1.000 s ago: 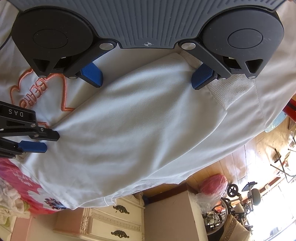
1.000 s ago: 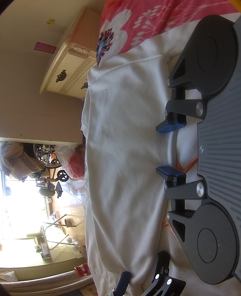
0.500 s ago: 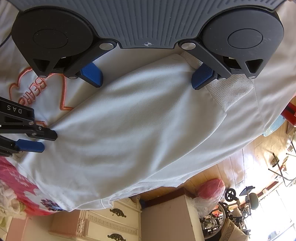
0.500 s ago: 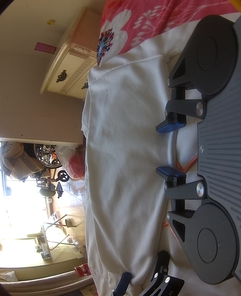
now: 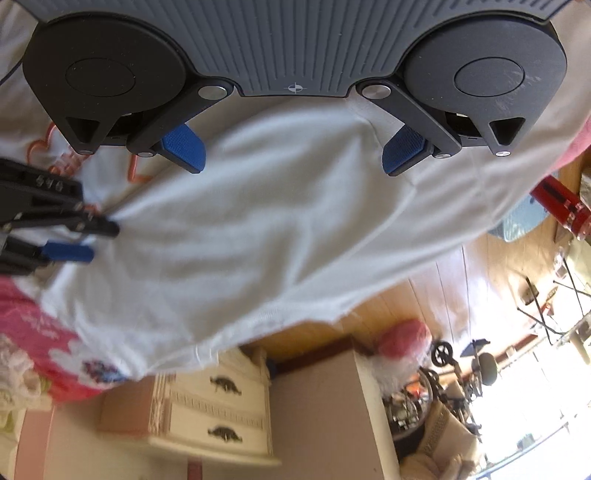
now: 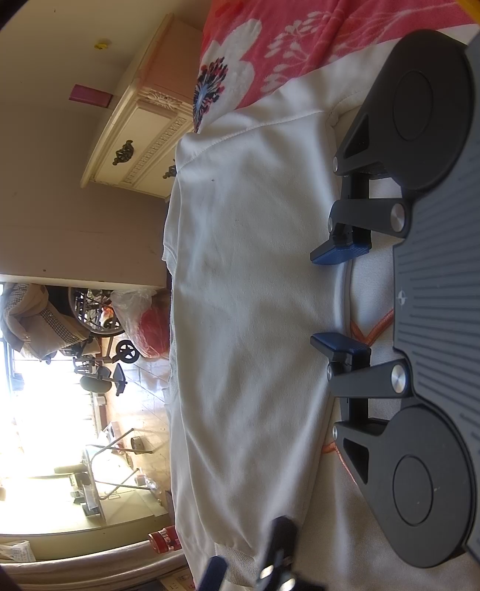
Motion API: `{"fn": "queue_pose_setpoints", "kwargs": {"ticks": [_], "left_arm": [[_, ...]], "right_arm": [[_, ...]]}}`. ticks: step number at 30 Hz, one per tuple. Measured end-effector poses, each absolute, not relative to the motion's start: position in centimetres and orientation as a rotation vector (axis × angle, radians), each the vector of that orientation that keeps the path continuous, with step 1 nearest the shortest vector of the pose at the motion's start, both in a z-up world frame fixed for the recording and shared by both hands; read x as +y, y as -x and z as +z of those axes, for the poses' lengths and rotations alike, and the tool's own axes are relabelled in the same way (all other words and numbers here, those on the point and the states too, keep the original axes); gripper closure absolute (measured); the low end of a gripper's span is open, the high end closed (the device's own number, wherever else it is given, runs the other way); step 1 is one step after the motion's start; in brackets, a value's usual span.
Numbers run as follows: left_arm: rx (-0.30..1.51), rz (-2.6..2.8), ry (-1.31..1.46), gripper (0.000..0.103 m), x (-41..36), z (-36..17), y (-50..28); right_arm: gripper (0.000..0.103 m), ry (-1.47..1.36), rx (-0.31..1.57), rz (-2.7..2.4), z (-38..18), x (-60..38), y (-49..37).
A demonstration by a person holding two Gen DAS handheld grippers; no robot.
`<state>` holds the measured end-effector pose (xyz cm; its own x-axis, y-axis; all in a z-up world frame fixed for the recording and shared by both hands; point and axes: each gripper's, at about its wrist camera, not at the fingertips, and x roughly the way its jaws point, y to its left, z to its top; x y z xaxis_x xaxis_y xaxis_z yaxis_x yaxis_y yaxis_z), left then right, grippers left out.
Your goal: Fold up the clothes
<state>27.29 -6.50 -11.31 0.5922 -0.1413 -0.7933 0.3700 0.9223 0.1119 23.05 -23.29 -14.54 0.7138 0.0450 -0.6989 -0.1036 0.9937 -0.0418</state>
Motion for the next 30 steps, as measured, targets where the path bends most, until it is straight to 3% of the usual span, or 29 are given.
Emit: {"fn": "queue_pose_setpoints", "kwargs": {"ticks": [18,21,23,25,30], "left_arm": [[1.016,-0.171,-0.225,0.000,-4.8,-12.8,-28.6],[1.016,-0.164,-0.211,0.000,-4.3,-12.0,-28.3],[1.022,-0.152,-0.201,0.000,-4.0,-11.5,-27.9],[1.029,-0.136,-0.189,0.000,-3.6,-11.0,-27.6],[1.059,-0.095,-0.157,0.000,-2.6,-10.1,-26.5]], "right_arm": [[0.058,0.060,0.761,0.073,-14.5,-23.4,-22.9],[0.052,0.011,0.768,0.067,-14.0,-23.8,-22.9],[0.036,0.003,0.774,0.069,-13.4,-23.7,-22.7],[0.029,0.003,0.782,0.093,-12.8,-23.1,-22.3],[0.027,0.012,0.840,0.162,-12.1,-20.9,-21.3]]}}
